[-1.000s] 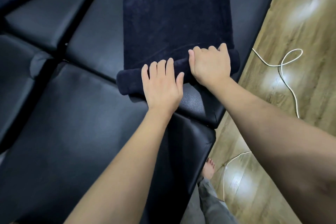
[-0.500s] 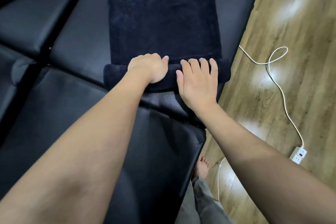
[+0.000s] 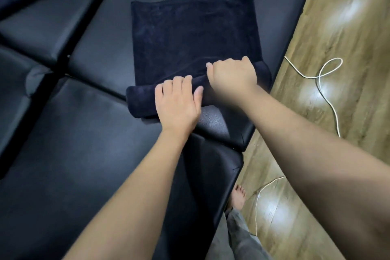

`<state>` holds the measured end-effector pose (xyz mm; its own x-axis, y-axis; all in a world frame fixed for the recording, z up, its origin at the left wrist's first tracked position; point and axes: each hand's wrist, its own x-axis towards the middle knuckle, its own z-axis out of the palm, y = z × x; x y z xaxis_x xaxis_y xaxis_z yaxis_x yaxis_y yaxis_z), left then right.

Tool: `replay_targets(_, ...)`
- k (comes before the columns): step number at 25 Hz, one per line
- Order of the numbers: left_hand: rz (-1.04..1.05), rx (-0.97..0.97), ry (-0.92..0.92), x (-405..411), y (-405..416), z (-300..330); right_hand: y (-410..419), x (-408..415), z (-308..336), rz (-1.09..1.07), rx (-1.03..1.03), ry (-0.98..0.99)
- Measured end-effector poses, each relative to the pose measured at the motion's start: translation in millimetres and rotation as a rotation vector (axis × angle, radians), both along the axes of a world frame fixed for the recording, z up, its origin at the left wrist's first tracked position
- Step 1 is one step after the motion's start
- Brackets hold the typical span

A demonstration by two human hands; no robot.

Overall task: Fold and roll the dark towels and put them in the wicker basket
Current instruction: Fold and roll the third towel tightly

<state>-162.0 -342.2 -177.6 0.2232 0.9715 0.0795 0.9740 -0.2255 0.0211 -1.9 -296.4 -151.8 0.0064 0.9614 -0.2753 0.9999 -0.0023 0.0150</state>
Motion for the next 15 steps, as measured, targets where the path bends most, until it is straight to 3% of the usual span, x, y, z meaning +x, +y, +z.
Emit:
replay_targets(4, -0.037, -0.224, 0.163, 11.8, 59.2, 25.1, -67.7, -6.5, -28.6, -0.087, 0.406, 0.0)
replay_targets(8, 0.075, -0.516, 0.101, 22.1, 90.2, 31.0, -60.6, -0.3, -41.1, 0.001, 0.508, -0.016)
replay_targets(10, 0.071, -0.452, 0.106, 19.3, 82.5, 26.9, -36.0, 6.1, -36.9, 0.052, 0.524, -0.066)
replay_targets(12, 0.072, -0.268, 0.104, 14.6, 49.5, 19.8, -15.2, 11.8, -31.8, 0.093, 0.528, -0.08)
replay_targets(15, 0.069, -0.042, -0.032, 3.5, -5.1, -1.3, -2.8, 7.8, -20.2, 0.124, 0.386, -0.066)
